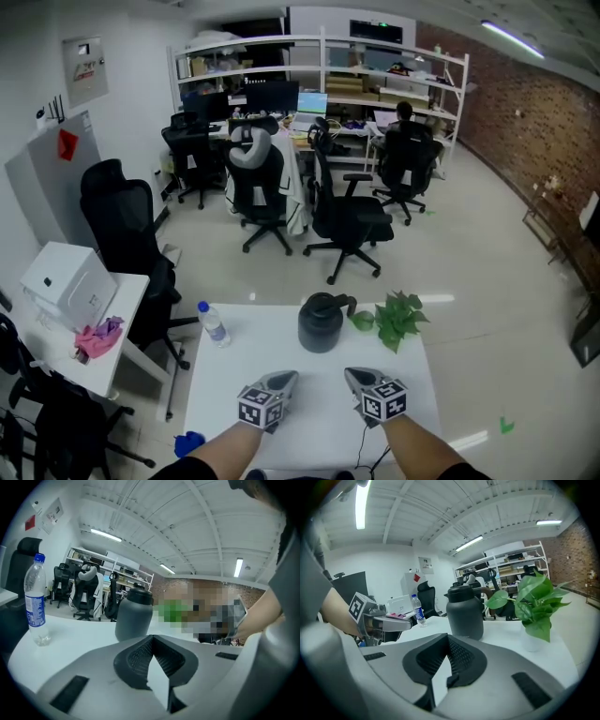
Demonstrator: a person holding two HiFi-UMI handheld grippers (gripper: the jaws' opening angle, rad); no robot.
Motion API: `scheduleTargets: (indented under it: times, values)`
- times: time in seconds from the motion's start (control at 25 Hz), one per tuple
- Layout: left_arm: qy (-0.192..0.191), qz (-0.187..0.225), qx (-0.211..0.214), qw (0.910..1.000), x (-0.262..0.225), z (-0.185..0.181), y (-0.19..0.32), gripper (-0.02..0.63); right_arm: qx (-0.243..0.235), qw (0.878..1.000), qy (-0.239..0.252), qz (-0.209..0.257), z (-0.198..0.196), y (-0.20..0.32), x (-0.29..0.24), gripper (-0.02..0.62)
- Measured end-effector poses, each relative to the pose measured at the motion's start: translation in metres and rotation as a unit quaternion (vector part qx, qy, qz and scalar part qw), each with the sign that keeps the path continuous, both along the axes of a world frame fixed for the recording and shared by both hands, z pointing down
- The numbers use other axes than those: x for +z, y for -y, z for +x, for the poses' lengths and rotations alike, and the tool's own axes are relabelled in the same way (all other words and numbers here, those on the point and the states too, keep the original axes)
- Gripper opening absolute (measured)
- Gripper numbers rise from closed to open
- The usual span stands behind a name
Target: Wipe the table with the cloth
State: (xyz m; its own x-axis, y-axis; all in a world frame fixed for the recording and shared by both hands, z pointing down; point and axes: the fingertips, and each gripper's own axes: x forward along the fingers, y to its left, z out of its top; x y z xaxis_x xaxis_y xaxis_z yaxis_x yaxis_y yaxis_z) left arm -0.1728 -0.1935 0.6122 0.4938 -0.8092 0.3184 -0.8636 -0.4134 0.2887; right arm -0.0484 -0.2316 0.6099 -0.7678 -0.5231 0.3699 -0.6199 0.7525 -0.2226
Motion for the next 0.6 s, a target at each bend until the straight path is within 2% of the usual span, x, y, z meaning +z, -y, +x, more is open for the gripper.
scheduleTargets:
  times: [0.6]
  values:
    - [0.003, -0.007, -0.001, 1.0, -0.0019, -0.0096, -0.007, 0.003, -0.006, 1.0, -0.019, 0.003, -0.0038, -0.0027, 0.0037, 0.009]
